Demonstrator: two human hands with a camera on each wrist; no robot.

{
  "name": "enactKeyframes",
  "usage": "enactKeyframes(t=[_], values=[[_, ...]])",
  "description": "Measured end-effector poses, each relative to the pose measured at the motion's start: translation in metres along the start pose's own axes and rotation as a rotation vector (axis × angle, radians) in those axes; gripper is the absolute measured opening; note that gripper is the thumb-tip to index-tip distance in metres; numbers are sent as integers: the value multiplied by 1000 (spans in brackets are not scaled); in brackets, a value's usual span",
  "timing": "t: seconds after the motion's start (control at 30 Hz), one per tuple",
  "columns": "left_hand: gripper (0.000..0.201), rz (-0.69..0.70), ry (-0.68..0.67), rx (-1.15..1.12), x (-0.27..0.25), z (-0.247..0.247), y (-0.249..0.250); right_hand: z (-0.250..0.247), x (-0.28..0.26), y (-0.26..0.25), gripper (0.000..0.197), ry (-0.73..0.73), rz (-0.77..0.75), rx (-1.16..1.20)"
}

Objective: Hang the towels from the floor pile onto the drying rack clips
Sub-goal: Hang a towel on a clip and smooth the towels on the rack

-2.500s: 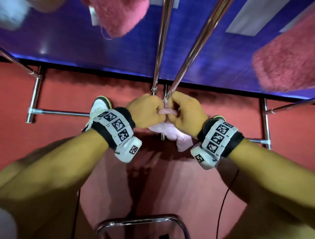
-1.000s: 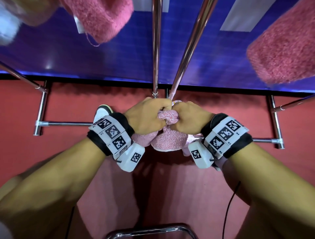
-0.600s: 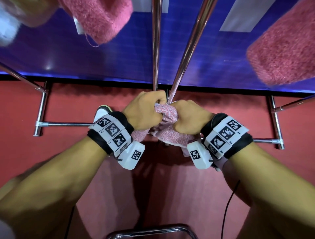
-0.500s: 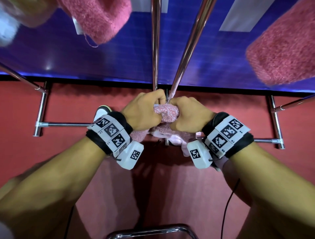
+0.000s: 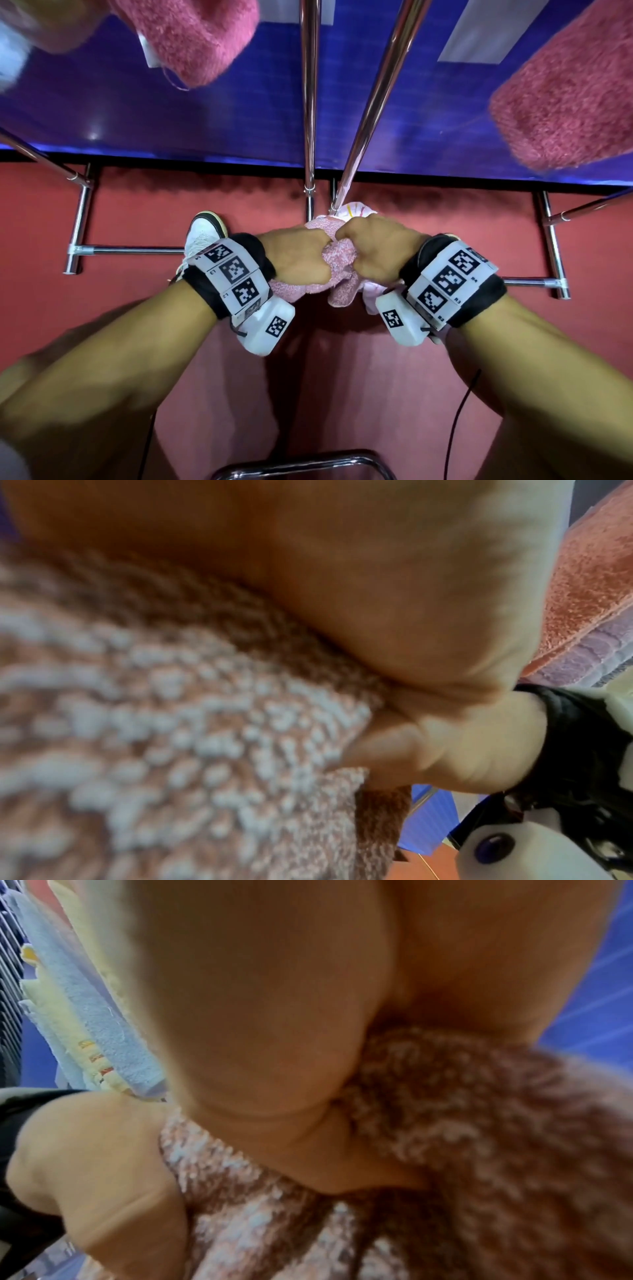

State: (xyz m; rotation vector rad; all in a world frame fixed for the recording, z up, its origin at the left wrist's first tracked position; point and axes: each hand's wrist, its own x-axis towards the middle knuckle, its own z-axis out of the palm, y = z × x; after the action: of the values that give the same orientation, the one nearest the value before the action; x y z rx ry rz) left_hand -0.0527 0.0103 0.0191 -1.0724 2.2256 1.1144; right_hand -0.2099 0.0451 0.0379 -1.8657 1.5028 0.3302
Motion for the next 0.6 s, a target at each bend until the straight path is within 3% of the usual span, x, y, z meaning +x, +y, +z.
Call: enactKeyframes(t=[0.07,0.13,0.3,0.4,0.5,0.6], values=[[19,-22,28,-7,1,0,-3,0,1,2,30,18,11,23],[22,-19,91,-30,0,-2,-5,0,0,2,24,22,28,48],[45,74,386,-97,4,-5,-12,3,5,8,61,102,-3,152],[51,77,506,54,5,-4,-12,0,4,7,50,135,-8,137],[62,71,467,87,3,-3,-11,-7,1,6,13,161,5,116],[39,125,435,-48,-1,-7,-10,-9,2,11,12,200,13,179]])
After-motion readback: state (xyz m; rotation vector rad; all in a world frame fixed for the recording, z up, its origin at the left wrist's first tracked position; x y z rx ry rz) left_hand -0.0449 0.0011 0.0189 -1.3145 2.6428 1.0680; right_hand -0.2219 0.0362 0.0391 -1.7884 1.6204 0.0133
